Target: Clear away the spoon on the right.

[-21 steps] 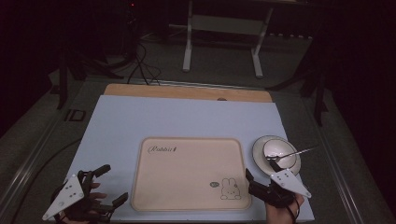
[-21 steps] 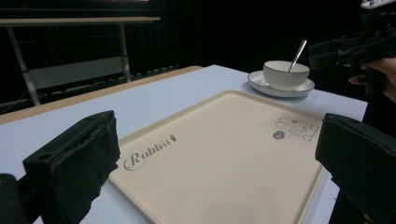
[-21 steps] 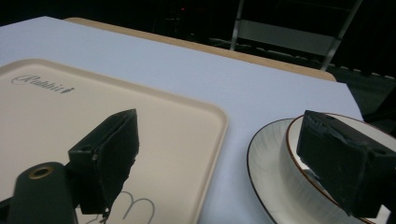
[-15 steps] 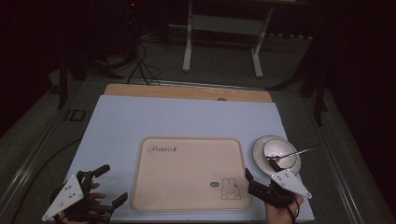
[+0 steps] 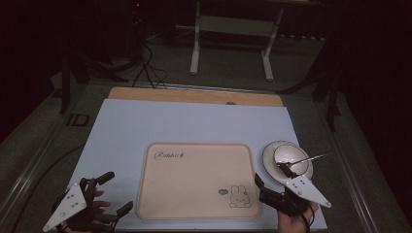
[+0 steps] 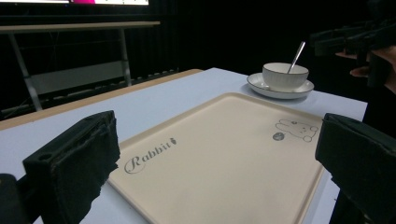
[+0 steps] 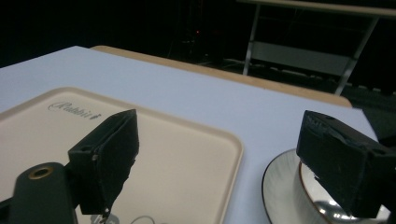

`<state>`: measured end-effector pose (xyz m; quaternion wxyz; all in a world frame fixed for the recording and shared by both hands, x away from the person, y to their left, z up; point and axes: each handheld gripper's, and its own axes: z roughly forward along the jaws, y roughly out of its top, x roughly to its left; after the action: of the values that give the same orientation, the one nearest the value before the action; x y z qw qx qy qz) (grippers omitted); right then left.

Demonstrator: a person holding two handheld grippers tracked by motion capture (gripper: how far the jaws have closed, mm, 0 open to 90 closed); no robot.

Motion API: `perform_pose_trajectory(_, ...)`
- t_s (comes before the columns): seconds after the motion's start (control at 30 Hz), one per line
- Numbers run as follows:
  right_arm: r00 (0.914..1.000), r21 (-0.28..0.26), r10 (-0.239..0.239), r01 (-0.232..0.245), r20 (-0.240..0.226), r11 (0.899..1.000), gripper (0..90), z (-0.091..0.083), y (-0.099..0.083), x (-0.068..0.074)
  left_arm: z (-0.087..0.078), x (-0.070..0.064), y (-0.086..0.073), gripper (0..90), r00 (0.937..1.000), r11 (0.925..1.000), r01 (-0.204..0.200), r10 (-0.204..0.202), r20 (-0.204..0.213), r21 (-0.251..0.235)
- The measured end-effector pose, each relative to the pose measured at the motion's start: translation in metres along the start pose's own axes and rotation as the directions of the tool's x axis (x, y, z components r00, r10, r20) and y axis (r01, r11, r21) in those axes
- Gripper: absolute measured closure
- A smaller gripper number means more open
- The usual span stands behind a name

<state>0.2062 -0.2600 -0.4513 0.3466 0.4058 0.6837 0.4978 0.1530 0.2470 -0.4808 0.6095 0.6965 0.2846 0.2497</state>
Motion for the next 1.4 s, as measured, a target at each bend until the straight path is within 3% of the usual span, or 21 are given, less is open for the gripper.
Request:
perform_pose_trajectory(0.33, 0.9999, -0.052, 0.004, -0.004, -0.015, 0.999, 12.6, -0.006, 0.025, -0.009, 0.001, 0.000, -0.001, 0.0, 1.0000, 1.0000, -0.001, 0.001, 0.002, 0.004)
perform_pose_trajectory(0.77, 0.9995, -0.068, 0.013, -0.014, -0.027, 0.998, 11.5, 0.002, 0.053, -0.036, 0.000, 0.000, -0.001, 0.0, 1.0000, 1.0000, -0.002, 0.002, 0.006, 0.007)
perform_pose_trajectory(1.1, 0.9995, -0.067, 0.018, -0.020, -0.025, 0.998, 11.2, 0.009, 0.057, -0.065, 0.000, -0.001, -0.001, 0.0, 0.9999, 0.9999, -0.010, 0.010, 0.007, 0.011)
perform_pose_trajectory(1.23, 0.9982, -0.044, 0.034, -0.036, -0.050, 0.998, 11.0, 0.011, 0.059, -0.078, 0.001, -0.002, -0.001, 0.0, 0.9999, 0.9998, -0.014, 0.013, 0.008, 0.012)
perform_pose_trajectory(1.4, 0.9983, -0.038, 0.052, -0.053, -0.025, 0.998, 10.7, 0.010, 0.059, -0.092, 0.001, -0.003, -0.001, 0.0, 0.9998, 0.9998, -0.016, 0.015, 0.011, 0.015)
